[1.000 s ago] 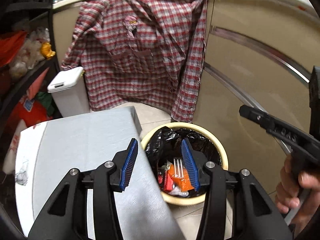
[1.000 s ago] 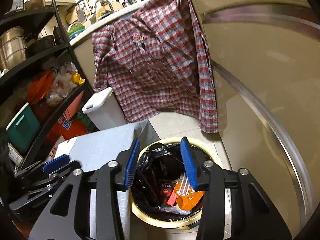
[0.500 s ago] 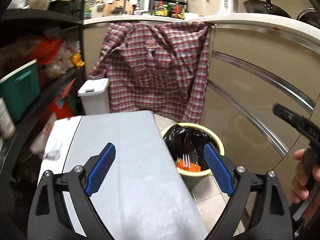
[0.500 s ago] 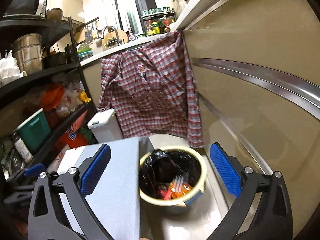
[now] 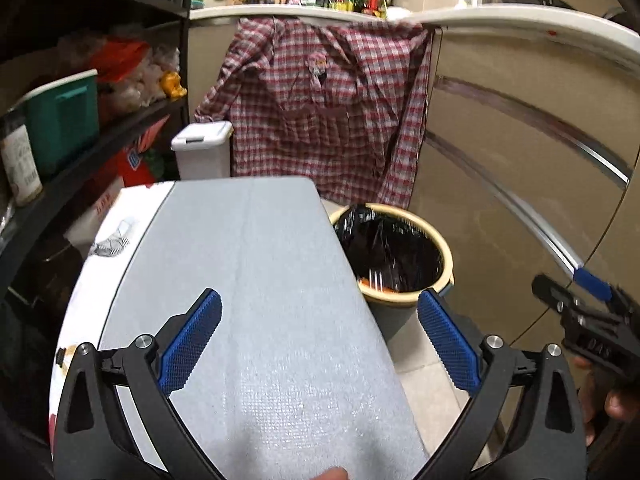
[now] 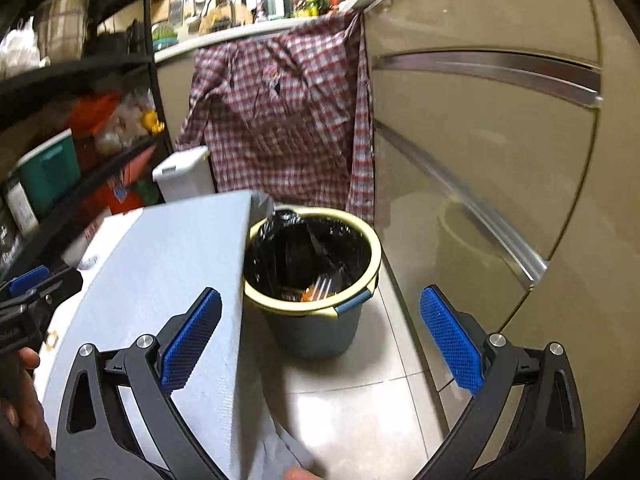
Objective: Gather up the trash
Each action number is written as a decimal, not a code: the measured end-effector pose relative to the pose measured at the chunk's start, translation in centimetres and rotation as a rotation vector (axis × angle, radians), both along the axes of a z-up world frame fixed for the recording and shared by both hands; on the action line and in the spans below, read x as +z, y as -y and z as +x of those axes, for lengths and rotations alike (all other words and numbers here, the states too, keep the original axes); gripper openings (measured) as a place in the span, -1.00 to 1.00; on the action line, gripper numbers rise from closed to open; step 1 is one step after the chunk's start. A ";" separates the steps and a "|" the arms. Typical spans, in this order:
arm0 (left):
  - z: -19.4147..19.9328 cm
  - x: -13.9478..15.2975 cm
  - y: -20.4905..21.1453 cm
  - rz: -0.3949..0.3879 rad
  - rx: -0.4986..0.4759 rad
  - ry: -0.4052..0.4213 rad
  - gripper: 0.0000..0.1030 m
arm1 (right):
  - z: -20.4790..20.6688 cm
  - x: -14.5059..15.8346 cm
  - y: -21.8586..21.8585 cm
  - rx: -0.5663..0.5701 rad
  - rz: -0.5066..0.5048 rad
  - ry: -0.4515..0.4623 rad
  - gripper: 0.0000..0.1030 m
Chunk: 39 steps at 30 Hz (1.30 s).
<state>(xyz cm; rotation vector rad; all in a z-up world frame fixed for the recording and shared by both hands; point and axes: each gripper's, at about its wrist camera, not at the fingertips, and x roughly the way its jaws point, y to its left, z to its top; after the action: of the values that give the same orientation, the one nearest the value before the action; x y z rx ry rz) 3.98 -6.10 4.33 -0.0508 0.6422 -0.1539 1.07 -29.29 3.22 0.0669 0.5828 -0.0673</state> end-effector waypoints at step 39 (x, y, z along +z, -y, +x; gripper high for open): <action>0.6 -1.1 -0.3 -0.018 0.018 -0.013 0.85 | 1.5 -0.5 -2.3 0.029 -0.079 -0.009 0.90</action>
<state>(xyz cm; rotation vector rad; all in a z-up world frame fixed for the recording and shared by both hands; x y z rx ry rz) 4.60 -5.82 3.20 -0.0746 0.6532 -0.1420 2.61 -27.01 2.68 -0.0188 0.5893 -0.0623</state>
